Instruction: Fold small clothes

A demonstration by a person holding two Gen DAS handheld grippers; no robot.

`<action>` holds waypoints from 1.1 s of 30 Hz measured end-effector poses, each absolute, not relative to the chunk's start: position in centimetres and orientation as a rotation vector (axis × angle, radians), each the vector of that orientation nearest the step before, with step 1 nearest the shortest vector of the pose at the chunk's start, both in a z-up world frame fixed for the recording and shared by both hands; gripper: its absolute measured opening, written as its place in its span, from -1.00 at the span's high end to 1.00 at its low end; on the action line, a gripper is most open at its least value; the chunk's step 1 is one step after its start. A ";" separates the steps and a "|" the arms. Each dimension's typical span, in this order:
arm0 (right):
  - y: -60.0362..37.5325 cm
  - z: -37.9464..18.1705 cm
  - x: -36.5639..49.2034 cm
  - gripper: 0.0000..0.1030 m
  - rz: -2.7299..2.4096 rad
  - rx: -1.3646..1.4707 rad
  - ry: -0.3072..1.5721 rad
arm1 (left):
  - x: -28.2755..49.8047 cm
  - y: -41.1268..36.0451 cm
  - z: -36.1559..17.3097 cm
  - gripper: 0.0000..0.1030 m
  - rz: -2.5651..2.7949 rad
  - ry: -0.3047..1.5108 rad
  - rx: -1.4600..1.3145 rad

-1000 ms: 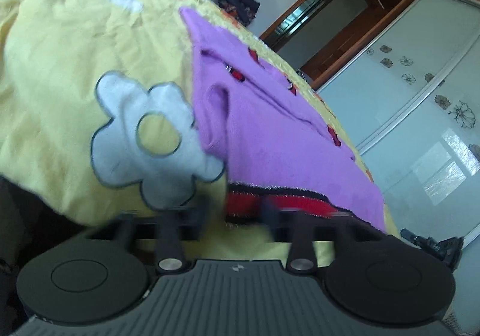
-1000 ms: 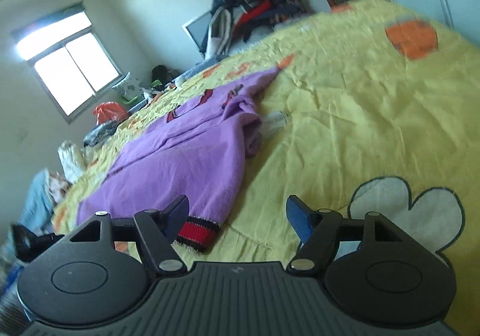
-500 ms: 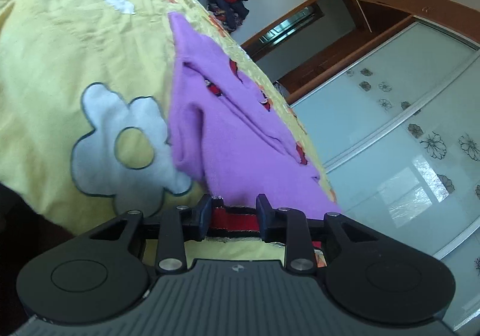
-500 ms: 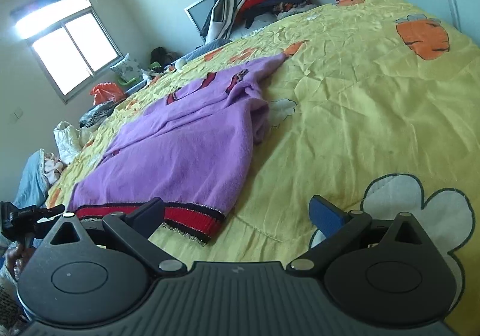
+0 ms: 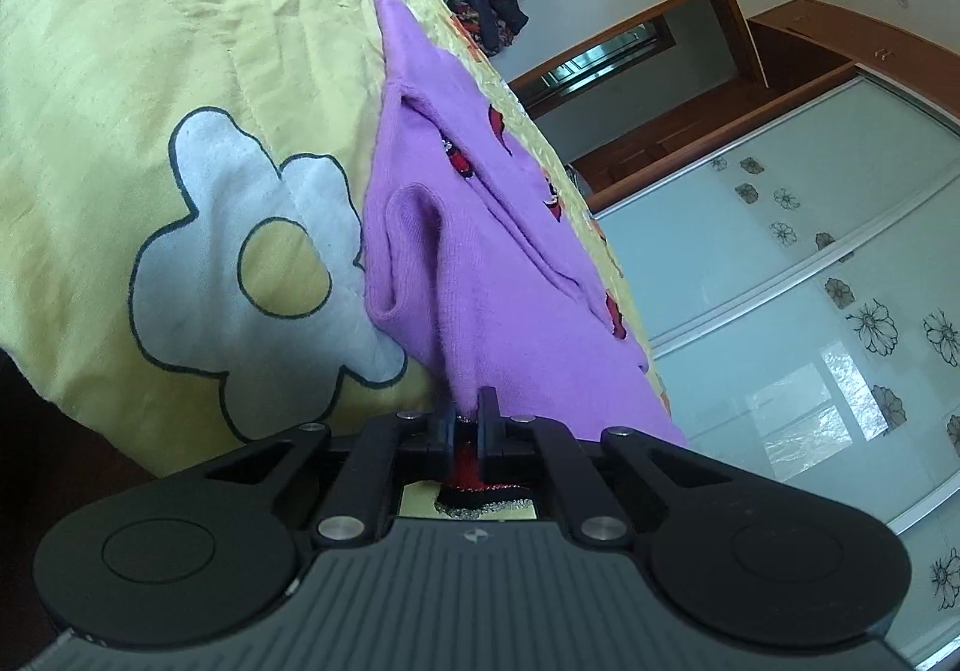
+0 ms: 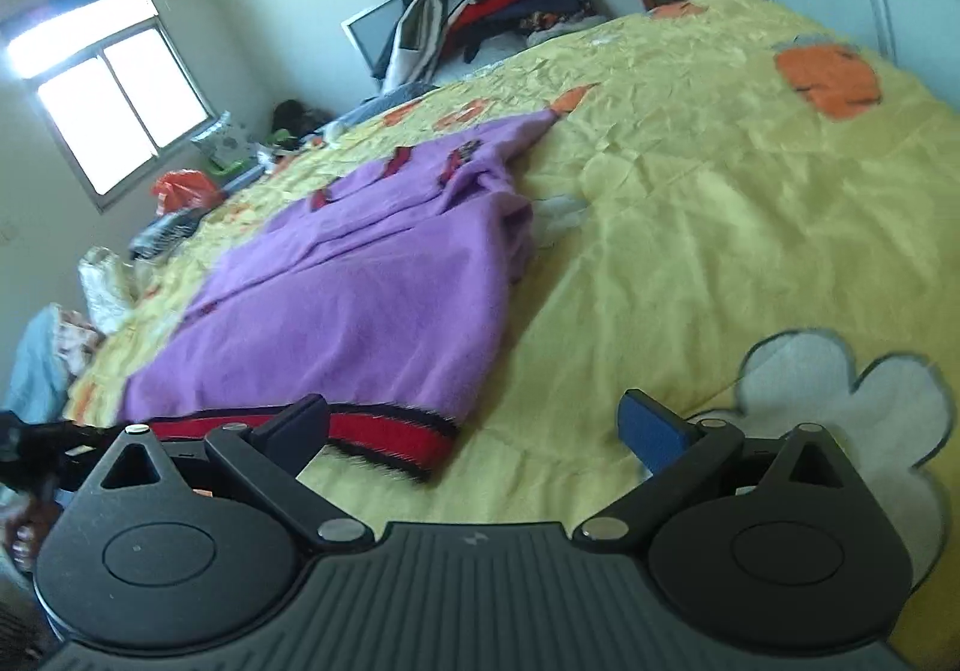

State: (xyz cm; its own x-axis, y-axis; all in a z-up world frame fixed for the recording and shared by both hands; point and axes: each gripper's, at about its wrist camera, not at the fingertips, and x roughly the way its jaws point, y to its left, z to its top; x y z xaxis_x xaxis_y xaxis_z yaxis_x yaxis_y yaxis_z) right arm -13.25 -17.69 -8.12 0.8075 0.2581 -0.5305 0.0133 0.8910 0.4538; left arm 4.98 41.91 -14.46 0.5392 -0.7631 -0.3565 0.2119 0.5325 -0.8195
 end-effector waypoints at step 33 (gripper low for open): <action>-17.5 -5.2 -15.8 0.93 0.345 0.701 0.337 | -1.1 42.6 -9.6 0.94 -0.681 0.556 -0.792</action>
State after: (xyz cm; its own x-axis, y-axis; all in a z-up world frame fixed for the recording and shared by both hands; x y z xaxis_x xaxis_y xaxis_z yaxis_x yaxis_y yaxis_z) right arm -15.77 -17.46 -5.17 0.8905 0.4162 -0.1838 -0.1941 0.7129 0.6739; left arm -1.05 42.64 -9.59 0.6564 -0.7287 -0.1953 0.3374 0.5151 -0.7879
